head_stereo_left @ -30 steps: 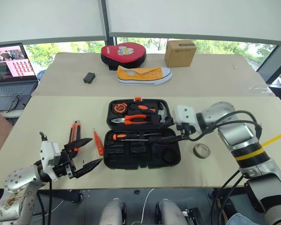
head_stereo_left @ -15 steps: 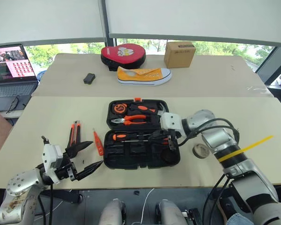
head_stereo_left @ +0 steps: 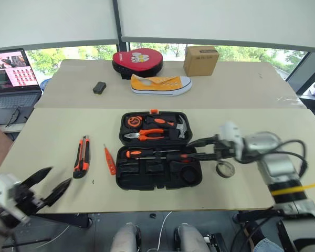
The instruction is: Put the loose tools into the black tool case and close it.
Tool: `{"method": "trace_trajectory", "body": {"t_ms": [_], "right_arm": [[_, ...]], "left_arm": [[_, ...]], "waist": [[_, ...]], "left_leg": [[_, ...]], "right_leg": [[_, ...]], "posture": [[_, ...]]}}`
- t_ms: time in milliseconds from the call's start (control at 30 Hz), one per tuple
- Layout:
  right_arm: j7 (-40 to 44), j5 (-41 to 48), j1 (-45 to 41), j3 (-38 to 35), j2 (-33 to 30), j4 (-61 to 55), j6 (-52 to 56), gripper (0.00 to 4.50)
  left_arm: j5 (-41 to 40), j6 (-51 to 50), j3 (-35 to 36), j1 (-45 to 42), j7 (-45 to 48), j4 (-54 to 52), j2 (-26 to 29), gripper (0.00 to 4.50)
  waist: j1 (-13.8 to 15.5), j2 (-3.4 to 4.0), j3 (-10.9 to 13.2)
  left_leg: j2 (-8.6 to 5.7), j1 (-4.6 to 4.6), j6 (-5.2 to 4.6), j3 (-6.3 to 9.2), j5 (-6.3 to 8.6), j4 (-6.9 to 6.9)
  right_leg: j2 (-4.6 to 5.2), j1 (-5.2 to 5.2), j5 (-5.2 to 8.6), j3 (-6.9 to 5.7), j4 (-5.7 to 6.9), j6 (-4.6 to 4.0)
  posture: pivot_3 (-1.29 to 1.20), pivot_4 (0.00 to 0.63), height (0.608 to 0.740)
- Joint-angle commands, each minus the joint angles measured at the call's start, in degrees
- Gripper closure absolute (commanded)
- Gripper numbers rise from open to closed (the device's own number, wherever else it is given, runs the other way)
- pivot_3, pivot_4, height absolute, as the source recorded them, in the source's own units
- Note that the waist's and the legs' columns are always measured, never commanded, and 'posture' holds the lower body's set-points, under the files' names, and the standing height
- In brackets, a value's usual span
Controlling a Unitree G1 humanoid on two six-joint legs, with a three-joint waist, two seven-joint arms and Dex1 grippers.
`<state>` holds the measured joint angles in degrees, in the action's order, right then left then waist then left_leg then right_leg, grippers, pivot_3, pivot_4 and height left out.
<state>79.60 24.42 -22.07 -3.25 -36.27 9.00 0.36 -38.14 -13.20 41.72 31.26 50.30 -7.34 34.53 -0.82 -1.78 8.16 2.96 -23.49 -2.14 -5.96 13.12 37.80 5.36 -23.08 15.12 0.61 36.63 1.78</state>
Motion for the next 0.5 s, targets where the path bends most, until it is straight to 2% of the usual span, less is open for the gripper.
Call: {"method": "trace_trajectory", "body": {"t_ms": [33,133,233,300,433,500], "right_arm": [[0.9,4.7,4.1,-6.7,-0.4,-0.5,-4.7,0.95],[2.5,5.5,7.4,-8.7,-1.6,0.2,-5.5,0.04],[2.8,5.9,8.6,-9.4,-1.6,-0.6,-6.7,0.04],[1.2,6.2,8.3,-9.6,-0.9,-2.3,-6.8,0.04],[0.0,6.2,7.6,-8.5,-0.3,-4.7,-6.5,0.04],[-0.4,6.0,7.3,-8.0,-0.2,-5.5,-6.2,0.04]], "left_arm": [[0.0,-3.5,4.9,2.6,-4.5,0.5,0.1,0.00],[-0.8,-5.3,4.7,3.5,-4.0,-2.1,0.9,0.00],[-4.3,-11.2,3.0,2.1,-4.7,-9.2,3.4,0.00],[-8.0,-18.2,2.0,-0.7,-9.2,-14.3,5.7,0.00],[-18.6,-34.4,-2.8,-11.0,-23.9,-23.5,10.3,0.00],[-23.0,-41.2,-6.3,-18.2,-33.9,-24.6,10.5,0.00]], "waist": [[0.0,-0.01,0.0],[0.3,-0.01,0.0],[0.5,-0.05,0.1],[0.8,-0.09,0.1],[0.8,-0.07,0.1],[0.7,-0.06,0.1]], "left_leg": [[0.00,0.03,0.00,0.00,0.00,0.00],[0.00,0.16,0.17,-0.06,0.08,0.00],[0.00,0.26,0.48,-0.06,0.25,0.01],[-0.01,0.24,0.48,-0.06,0.25,0.01],[-0.02,0.21,0.39,-0.05,0.13,0.01],[-0.03,0.24,0.11,-0.04,-0.03,0.01]], "right_leg": [[0.00,0.01,0.00,0.01,0.00,0.00],[0.04,-0.01,0.03,0.06,0.10,-0.06],[0.10,-0.09,0.22,0.02,0.09,-0.39],[0.12,-0.06,0.21,0.02,0.10,-0.39],[0.08,0.07,0.00,0.10,0.18,-0.03],[0.07,0.11,-0.02,0.12,0.23,0.00]], "posture": [[0.00,0.150,0.740],[0.00,0.150,0.740],[0.00,0.150,0.740],[0.00,0.150,0.740],[0.00,0.150,0.740],[0.00,0.150,0.740]]}}
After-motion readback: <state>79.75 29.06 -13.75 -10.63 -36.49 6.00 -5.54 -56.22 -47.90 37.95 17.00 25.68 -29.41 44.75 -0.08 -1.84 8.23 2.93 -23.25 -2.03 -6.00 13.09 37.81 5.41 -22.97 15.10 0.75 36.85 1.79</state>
